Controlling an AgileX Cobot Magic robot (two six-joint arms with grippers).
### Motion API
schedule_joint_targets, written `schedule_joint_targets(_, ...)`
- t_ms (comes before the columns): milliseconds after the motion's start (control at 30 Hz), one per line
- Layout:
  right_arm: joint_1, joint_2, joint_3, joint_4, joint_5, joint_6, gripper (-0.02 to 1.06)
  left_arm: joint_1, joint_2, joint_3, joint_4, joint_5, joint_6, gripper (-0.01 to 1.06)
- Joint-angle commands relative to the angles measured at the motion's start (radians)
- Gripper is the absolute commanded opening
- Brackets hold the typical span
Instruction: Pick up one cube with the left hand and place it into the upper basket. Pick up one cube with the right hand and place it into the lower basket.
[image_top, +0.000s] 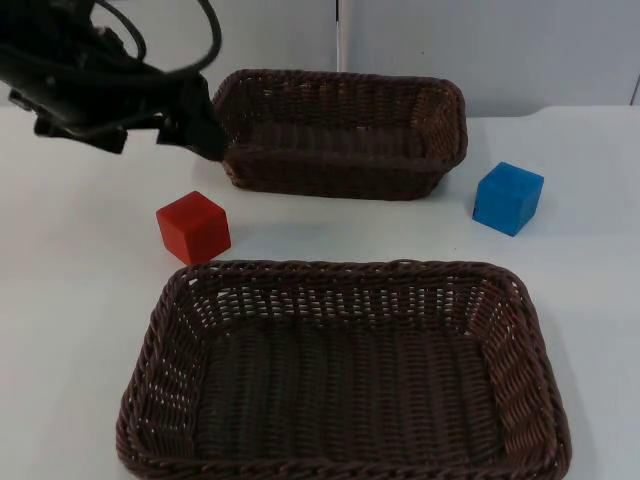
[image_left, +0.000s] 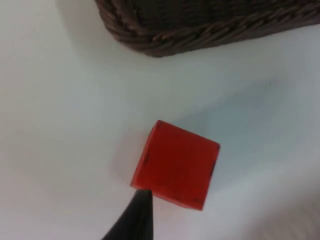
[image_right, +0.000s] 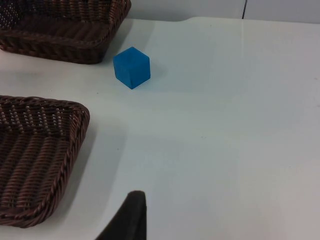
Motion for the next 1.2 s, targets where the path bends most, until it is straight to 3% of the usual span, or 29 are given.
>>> schedule_joint_targets(0, -0.005, -0.004, 0.009, 0.0, 0.0, 0.002, 1.05, -0.006, 0.029, -0.022, 0.008, -0.002, 0.003, 1.05)
schedule_joint_targets(367, -0.005, -0.004, 0.009, 0.0, 0.0, 0.002, 1.05, -0.006, 0.222, -0.11, 0.018, -0.032, 0.003, 1.05)
schedule_joint_targets(633, -0.005, -0.004, 0.009, 0.0, 0.0, 0.002, 1.05, -0.006, 0.285, -0.116, 0.027, -0.159, 0.003, 1.05)
schedule_joint_targets(1067, -0.005, -0.004, 0.009, 0.0, 0.0, 0.002, 1.05, -0.006, 0.341, -0.127, 0.029, -0.164, 0.023, 1.05)
schedule_joint_targets(1167, -0.005, -0.004, 0.009, 0.0, 0.0, 0.002, 1.05, -0.006, 0.359, -0.133, 0.008, -0.158, 0.088, 1.05)
